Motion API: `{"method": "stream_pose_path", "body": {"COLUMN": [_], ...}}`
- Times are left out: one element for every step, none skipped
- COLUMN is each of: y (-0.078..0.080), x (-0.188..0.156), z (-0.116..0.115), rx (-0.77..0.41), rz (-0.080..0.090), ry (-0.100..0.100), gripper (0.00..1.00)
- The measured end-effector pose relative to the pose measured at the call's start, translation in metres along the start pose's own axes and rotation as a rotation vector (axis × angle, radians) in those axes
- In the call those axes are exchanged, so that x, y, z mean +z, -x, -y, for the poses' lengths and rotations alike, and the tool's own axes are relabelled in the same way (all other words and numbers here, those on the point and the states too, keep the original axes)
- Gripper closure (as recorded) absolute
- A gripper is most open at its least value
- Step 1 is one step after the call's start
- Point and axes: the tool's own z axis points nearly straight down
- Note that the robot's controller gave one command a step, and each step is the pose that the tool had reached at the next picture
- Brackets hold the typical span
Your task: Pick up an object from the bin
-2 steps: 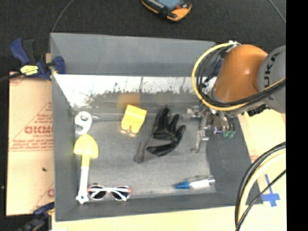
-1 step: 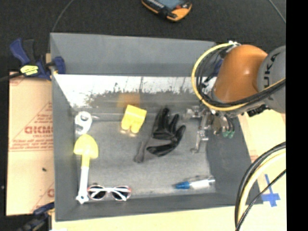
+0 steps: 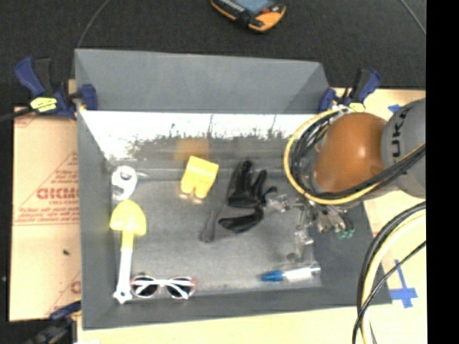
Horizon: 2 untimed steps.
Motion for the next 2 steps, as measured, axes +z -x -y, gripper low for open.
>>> {"method": "stream_pose_path", "body": {"y": [0.044, 0.016], "x": [0.011, 0.026], "z": [-0.035, -0.064], "rx": [0.247, 0.033], "rz": [0.004, 0.002], "ry": [0.0, -0.001], "gripper": [0.0, 0.0]}}
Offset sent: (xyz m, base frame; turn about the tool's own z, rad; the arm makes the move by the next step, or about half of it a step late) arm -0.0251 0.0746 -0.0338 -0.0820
